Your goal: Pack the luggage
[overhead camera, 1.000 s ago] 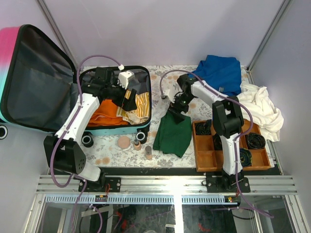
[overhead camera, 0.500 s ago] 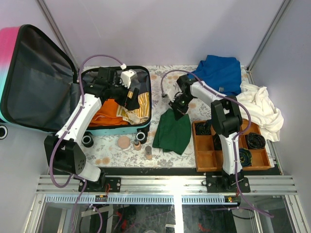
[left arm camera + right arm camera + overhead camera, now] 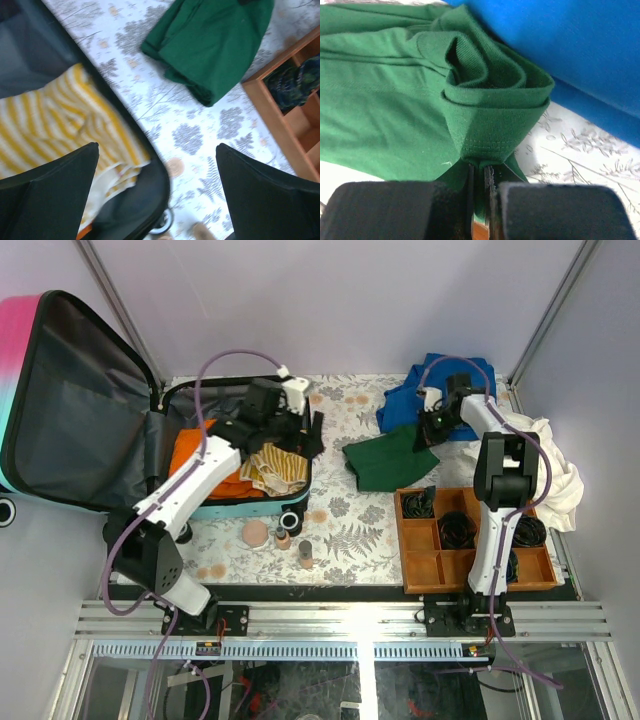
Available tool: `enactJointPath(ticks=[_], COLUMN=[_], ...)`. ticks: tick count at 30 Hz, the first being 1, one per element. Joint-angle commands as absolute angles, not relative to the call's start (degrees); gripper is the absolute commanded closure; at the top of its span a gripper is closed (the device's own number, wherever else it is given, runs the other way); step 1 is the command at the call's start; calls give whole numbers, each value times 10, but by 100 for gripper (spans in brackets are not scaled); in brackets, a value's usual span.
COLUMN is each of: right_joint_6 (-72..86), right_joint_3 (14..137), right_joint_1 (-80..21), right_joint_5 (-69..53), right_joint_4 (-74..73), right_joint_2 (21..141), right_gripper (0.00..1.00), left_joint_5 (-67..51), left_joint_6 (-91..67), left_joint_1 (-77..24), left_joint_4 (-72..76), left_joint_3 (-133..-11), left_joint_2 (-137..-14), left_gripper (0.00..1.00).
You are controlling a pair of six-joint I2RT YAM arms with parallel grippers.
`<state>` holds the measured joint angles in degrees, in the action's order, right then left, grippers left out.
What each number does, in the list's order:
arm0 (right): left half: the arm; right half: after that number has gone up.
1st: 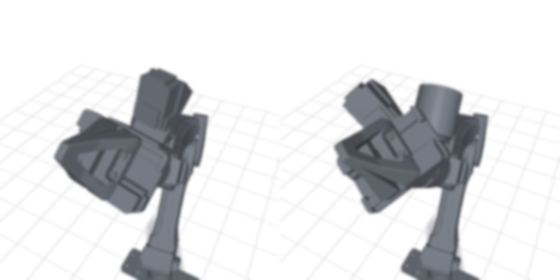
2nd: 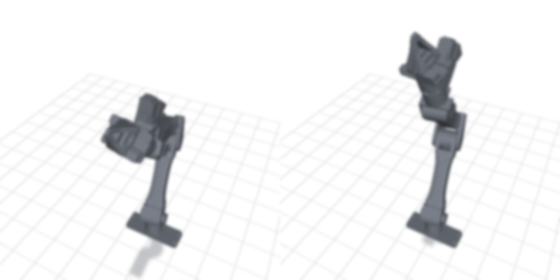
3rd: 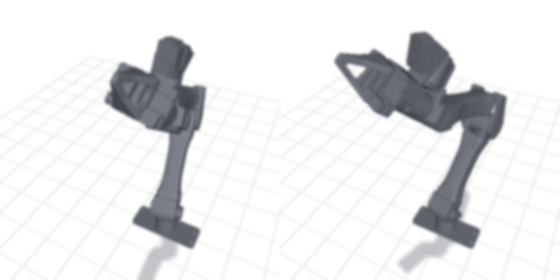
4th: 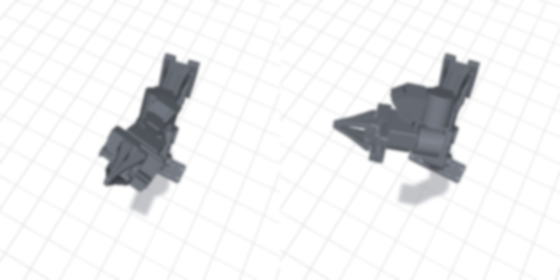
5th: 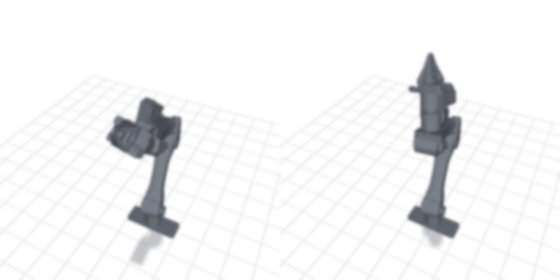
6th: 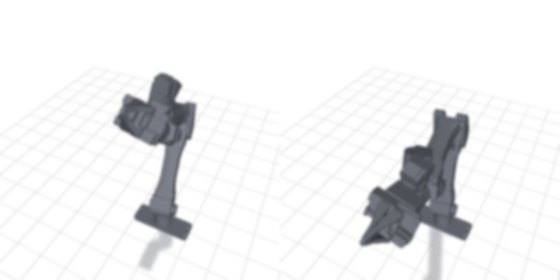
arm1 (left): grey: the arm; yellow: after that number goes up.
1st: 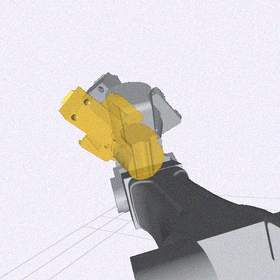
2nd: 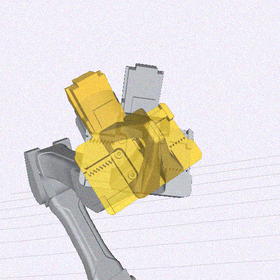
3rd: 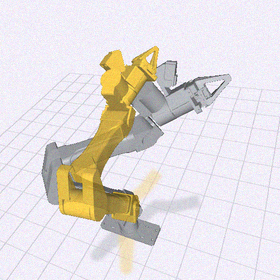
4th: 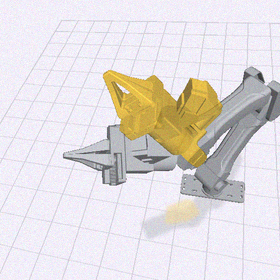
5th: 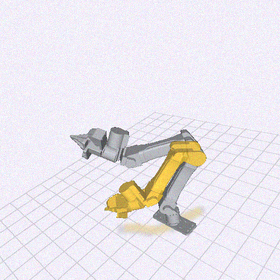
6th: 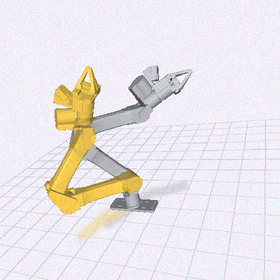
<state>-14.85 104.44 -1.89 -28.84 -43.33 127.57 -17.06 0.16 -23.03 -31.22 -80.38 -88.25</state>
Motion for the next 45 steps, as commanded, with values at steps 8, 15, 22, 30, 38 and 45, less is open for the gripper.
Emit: enactJointPath(ticks=[8, 15, 22, 30, 38, 45], right_joint_6=[-13, -14, -36, -30, 0, 36], right_joint_3=[947, 914, 885, 832, 821, 840], right_joint_1=[18, 25, 34, 34, 30, 23], right_joint_5=[-274, -325, -323, -314, -325, -346], right_joint_4=[-350, -345, -357, -307, -280, -280], right_joint_2=[1204, 1174, 1163, 1145, 1156, 1136], right_gripper=[100, 31, 20, 28, 51, 93], left_joint_5=[44, 90, 119, 91, 82, 59], left_joint_6=[-256, -330, -368, -371, -363, -299], left_joint_1=[-385, -412, -422, -425, -428, -429], left_joint_4=[-190, -148, -160, -144, -90, -89], left_joint_3=[-883, -879, -879, -892, -906, -932], left_joint_2=[-1009, -1087, -1148, -1217, -1268, -1258], left_gripper=[0, 0, 4, 21, 56, 100])
